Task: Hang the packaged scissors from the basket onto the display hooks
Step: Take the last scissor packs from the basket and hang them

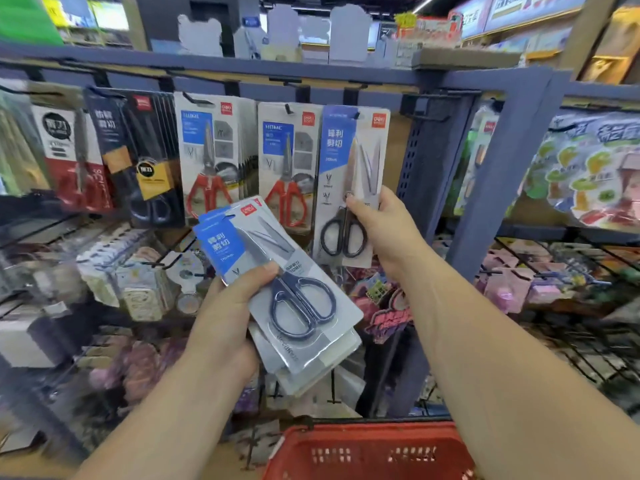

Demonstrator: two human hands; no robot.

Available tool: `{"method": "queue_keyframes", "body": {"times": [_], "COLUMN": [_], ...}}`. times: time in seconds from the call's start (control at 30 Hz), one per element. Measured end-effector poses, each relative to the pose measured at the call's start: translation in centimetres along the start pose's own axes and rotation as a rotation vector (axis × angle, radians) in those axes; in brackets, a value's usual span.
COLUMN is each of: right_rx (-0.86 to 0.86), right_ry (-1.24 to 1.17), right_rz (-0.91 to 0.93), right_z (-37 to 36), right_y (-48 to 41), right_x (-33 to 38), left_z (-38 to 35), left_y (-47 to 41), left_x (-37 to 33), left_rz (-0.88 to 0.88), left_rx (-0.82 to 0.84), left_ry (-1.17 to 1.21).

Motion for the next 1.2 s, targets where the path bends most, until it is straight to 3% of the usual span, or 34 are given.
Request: {"method": "queue_keyframes", "body": {"times": [0.43,0.8,1.03,1.13,1.2], "right_rx": [-0.245,-0.219,-0.192,-0.214,-0.113], "right_ry": [0.239,0.417,0.298,0.323,0.256], "right_rz": [-0.116,-0.120,-0.162,-0.087,-0.057], "right_z": [0.0,0.1,1.6,2.1,1.9], "right_y": [-1.8,-3.1,0.4,4.0,7.4], "right_x": [0.1,-1.4,-1.6,0.1,1.1], "left_z": [0.3,0.3,0.8,1.3,1.6], "left_y": [-0.1,0.6,0.5,0.3,0.1], "left_x": [-1.3,0.1,1.3,1.8,2.3], "left_rz": [0.023,-0.012,0.016,0.012,-0.002], "left_rx": [0.031,0.026,0.013,-0.010,-0.013], "left_ry": [0.033,0.005,0.003,0.024,0.033]}}
Point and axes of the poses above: each hand's wrist, its own y-axis away from the middle knuckle, its own z-axis out of the back of the hand, x = y × z, the point moved 2 cm from there along -y, towards the middle knuckle, and after that the axes turned 8 degrees about -x, right-handed, at the moved point
